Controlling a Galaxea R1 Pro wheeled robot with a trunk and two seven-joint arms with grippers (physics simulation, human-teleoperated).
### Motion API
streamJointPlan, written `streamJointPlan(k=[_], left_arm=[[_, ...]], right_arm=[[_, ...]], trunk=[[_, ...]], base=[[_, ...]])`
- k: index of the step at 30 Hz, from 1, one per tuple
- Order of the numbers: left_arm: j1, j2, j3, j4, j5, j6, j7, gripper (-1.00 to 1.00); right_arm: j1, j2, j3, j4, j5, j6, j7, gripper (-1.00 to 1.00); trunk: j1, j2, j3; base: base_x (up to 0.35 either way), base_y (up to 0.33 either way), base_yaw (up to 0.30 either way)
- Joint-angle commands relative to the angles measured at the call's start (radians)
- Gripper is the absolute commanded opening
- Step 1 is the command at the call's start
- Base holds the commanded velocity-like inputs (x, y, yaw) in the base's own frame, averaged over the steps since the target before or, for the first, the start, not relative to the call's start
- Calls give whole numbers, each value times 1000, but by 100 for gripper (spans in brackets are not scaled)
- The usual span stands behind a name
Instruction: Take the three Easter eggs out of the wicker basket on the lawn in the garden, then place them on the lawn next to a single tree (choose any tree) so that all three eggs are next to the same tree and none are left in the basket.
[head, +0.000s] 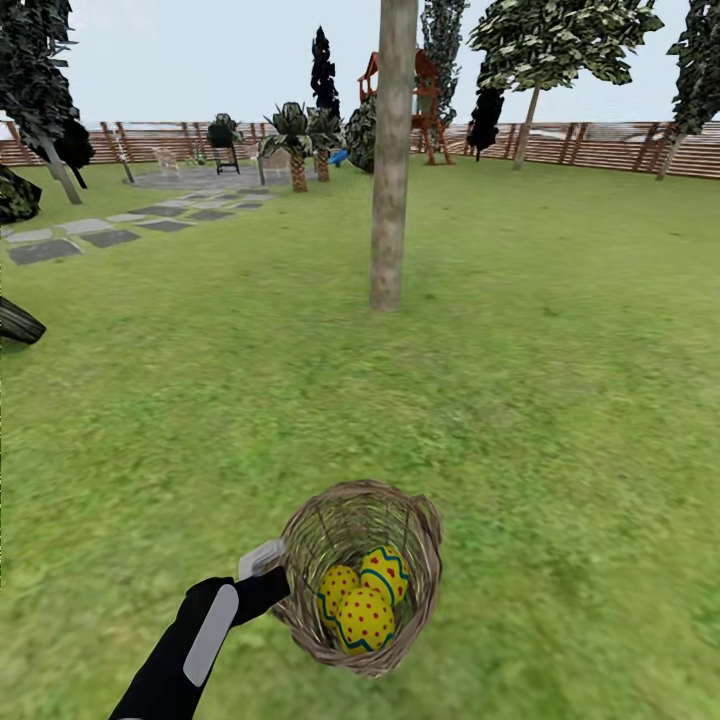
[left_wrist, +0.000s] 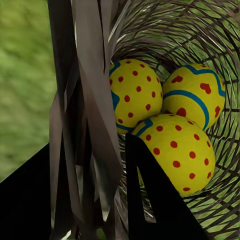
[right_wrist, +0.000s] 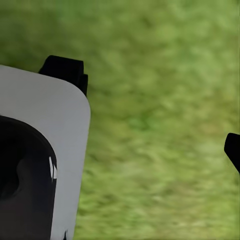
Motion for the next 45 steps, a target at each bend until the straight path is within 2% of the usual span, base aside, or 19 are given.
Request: streamJointPlan(k=[1, 14, 30, 35, 45], left_arm=[[-1, -1, 2, -1, 18, 4, 7, -100], [-1, -1, 2, -1, 18, 4, 7, -100], [-1, -1, 2, -1, 18, 4, 7, -100], [-1, -1, 2, -1, 18, 4, 7, -100], [-1, -1, 2, -1, 18, 4, 7, -100]], right_arm=[[-1, -1, -8, 4, 7, -7, 1, 100], [-1, -1, -8, 4, 7, -7, 1, 100], [-1, -2, -8, -2, 8, -7, 1, 100], [-1, -1, -9, -2, 4, -5, 2, 100], [-1, -1, -10, 0, 3, -6, 3, 100]], trunk=[[0, 0, 1], [0, 0, 18], [0, 0, 21], [0, 0, 21], [0, 0, 21]], base=[[0, 0, 86], [0, 0, 168], [0, 0, 144], [0, 0, -35], [0, 0, -275]])
